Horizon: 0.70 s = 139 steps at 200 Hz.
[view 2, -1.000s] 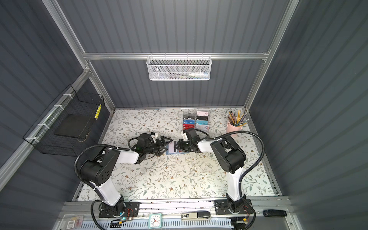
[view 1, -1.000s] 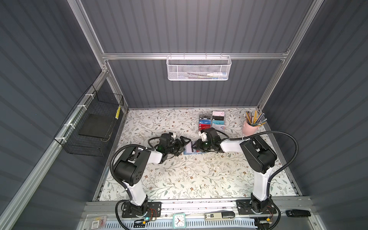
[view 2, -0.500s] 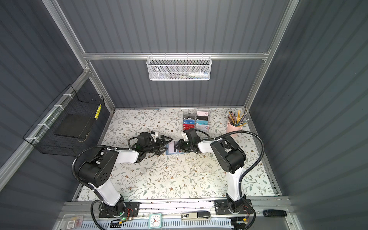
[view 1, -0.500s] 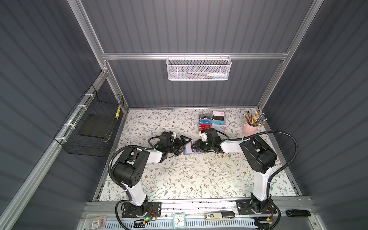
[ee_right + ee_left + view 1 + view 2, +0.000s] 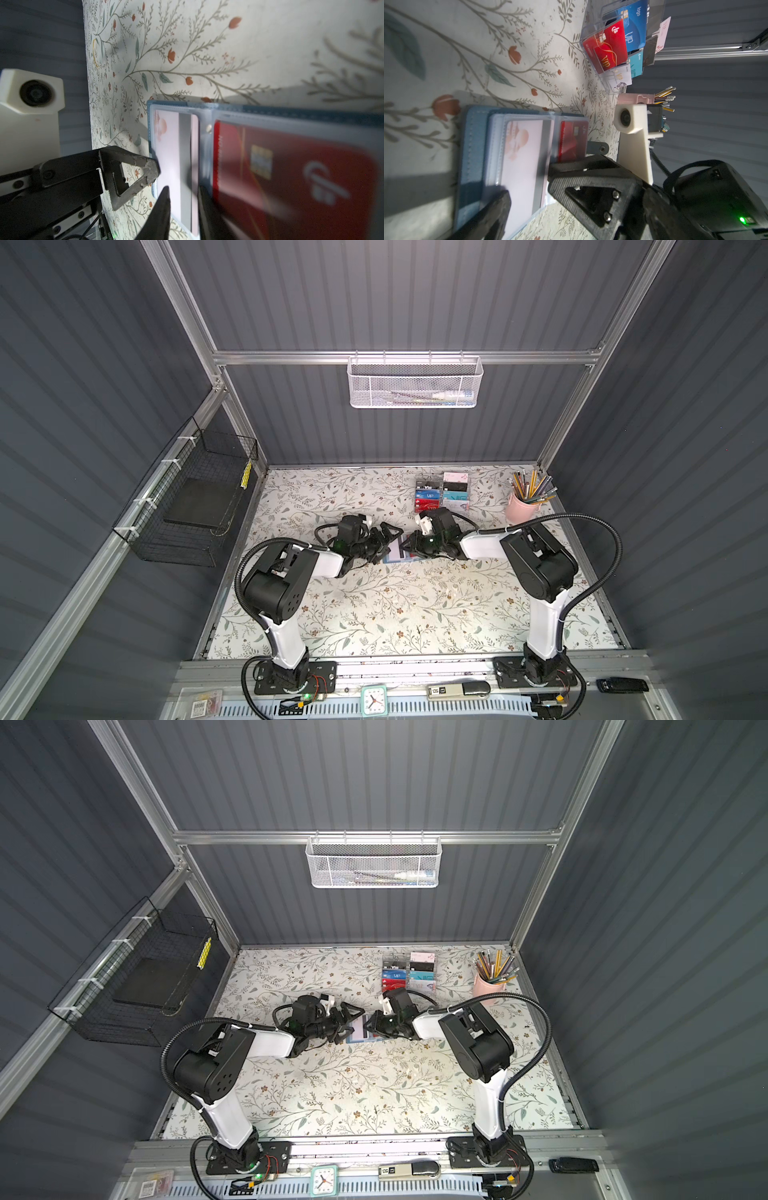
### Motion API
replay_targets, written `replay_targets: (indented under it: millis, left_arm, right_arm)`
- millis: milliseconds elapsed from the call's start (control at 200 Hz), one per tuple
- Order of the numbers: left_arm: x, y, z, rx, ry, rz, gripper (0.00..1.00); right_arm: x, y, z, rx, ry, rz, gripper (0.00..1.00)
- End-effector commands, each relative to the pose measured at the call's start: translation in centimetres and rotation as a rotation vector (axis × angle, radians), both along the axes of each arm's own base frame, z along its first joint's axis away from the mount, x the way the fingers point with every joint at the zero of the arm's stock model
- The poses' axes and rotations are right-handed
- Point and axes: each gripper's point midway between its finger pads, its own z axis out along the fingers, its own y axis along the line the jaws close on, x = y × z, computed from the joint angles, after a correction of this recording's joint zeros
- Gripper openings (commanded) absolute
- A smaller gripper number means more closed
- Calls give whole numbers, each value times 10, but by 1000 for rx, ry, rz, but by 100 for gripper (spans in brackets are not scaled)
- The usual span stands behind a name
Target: Take the credit cards out of the card holder
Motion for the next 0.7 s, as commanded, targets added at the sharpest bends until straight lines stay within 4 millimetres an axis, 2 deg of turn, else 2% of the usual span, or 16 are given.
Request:
replay_targets:
  millis: [0,450,690]
  left_arm:
    - [-2,3,-16,31,27,4,100]
    - [-5,26,-39,84,73,39,100]
    - [-8,26,-51,75,90,30,100]
  right_arm:
    - [-10,-8,-17,-58,48,1,27]
    - [-11,-1,-19,-3,55,8,27]
    - [-11,4,-13,59,47,13,27]
